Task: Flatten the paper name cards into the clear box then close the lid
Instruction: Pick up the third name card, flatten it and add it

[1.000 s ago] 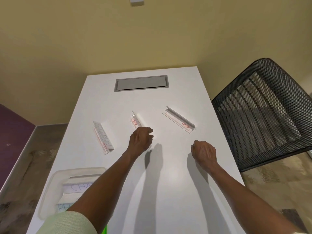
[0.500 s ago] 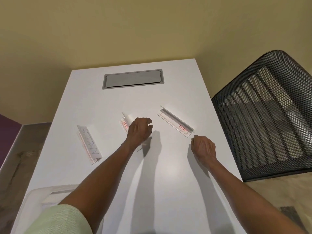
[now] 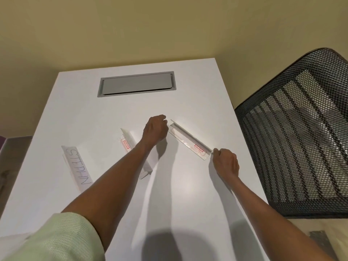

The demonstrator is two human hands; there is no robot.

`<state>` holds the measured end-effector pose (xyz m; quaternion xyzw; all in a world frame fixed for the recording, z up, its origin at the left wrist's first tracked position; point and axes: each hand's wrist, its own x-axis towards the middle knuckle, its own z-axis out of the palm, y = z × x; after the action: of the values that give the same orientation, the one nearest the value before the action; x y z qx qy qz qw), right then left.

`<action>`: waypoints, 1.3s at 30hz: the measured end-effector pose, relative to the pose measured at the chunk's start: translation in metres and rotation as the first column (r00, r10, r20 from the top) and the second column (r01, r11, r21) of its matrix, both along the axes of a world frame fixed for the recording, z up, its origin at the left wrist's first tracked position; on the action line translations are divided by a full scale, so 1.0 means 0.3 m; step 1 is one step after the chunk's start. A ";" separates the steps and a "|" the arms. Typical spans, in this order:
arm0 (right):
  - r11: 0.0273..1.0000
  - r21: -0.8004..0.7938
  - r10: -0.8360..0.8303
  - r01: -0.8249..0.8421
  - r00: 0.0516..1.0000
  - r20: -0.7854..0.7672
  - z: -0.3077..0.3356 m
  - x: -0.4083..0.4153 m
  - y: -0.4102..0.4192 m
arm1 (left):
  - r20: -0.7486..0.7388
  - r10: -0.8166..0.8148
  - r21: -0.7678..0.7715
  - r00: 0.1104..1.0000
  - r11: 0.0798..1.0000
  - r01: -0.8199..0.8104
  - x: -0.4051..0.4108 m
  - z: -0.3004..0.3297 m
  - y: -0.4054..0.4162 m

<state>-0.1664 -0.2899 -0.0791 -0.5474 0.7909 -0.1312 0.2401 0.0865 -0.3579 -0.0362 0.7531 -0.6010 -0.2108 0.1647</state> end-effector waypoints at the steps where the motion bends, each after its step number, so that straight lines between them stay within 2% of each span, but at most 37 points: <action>1: 1.000 0.019 -0.024 0.023 0.999 0.043 -0.003 0.000 -0.011 | -0.022 0.016 0.020 1.000 1.000 -0.015 -0.012 0.001 -0.017; 4: 0.992 0.097 -0.105 0.087 0.975 0.198 0.000 0.003 -0.035 | -0.104 0.098 0.042 0.990 0.995 -0.095 -0.038 -0.005 -0.054; 7: 0.969 0.202 -0.208 0.141 0.909 0.362 0.016 0.000 -0.055 | -0.193 0.152 0.047 0.969 0.988 -0.146 -0.050 -0.022 -0.089; 11: 0.938 0.303 -0.308 0.165 0.798 0.518 0.061 0.000 -0.064 | -0.191 0.148 0.067 0.970 0.988 -0.137 -0.066 -0.032 -0.127; 21: 0.899 0.404 -0.408 0.166 0.650 0.641 0.113 0.001 -0.064 | -0.182 0.125 0.052 0.975 0.992 -0.118 -0.070 -0.075 -0.147; 24: 0.906 0.397 -0.387 0.148 0.671 0.633 0.113 0.000 -0.064 | -0.194 0.232 0.074 0.953 0.972 -0.222 -0.066 -0.073 -0.133; 28: 0.925 0.361 -0.329 0.122 0.732 0.597 0.110 -0.001 -0.063 | -0.299 0.312 0.041 0.902 0.948 -0.315 -0.049 -0.052 -0.082; 32: 0.948 0.290 -0.284 0.132 0.763 0.581 0.113 -0.008 -0.066 | -0.455 0.410 0.029 0.790 0.894 -0.448 -0.033 -0.023 0.001; 35: 0.972 0.190 -0.224 0.137 0.775 0.591 0.098 -0.026 -0.065 | -0.536 0.421 0.044 0.732 0.879 -0.474 -0.024 -0.021 0.073; 39: 0.992 0.057 -0.129 0.117 0.851 0.509 0.097 -0.050 -0.050 | -0.533 0.440 0.078 0.723 0.876 -0.475 -0.020 -0.044 0.171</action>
<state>-0.1814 -0.3049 -0.0500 -0.4384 0.7337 -0.2773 0.4389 0.0804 -0.3066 -0.0495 0.7829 -0.3325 -0.3457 0.3962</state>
